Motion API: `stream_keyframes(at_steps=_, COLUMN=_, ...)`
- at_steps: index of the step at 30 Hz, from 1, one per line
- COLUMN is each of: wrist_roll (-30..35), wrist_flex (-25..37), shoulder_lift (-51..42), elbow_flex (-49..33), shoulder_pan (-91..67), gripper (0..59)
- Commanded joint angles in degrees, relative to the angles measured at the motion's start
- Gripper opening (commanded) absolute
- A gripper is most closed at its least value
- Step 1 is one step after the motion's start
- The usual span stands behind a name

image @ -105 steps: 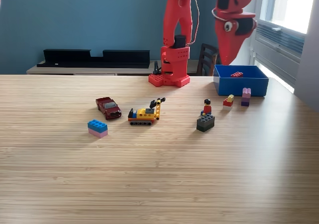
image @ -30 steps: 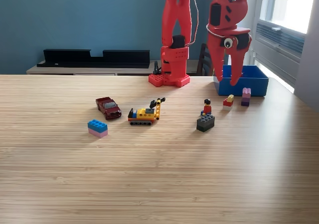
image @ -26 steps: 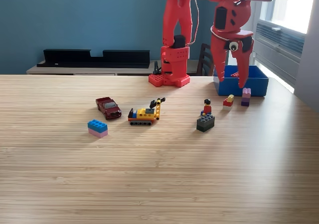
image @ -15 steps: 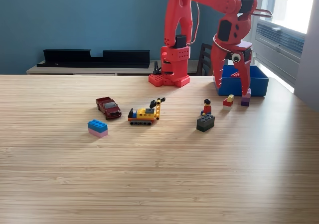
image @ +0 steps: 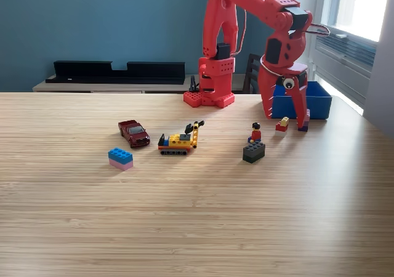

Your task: Grasp a lego block and put it in the bin.

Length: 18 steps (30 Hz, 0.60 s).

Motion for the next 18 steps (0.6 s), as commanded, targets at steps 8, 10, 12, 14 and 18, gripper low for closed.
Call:
stream_keyframes(at_steps=8, wrist_roll=-0.79, wrist_flex=-7.21, shoulder_lift=0.97, elbow_flex=2.81, shoulder_pan=-0.09, gripper=27.8)
stream_keyframes(at_steps=10, wrist_roll=-0.79, wrist_flex=-7.82, shoulder_lift=0.97, elbow_flex=3.34, shoulder_pan=-0.09, gripper=27.6)
stream_keyframes(at_steps=12, wrist_roll=-0.88, wrist_flex=-8.35, shoulder_lift=0.97, elbow_flex=3.87, shoulder_pan=-0.09, gripper=26.8)
stream_keyframes(at_steps=14, wrist_roll=-0.88, wrist_flex=-8.96, shoulder_lift=0.97, elbow_flex=4.57, shoulder_pan=0.0, gripper=25.6)
stream_keyframes(at_steps=18, wrist_roll=-1.14, wrist_flex=-10.2, shoulder_lift=0.97, elbow_flex=5.71, shoulder_pan=0.0, gripper=22.1)
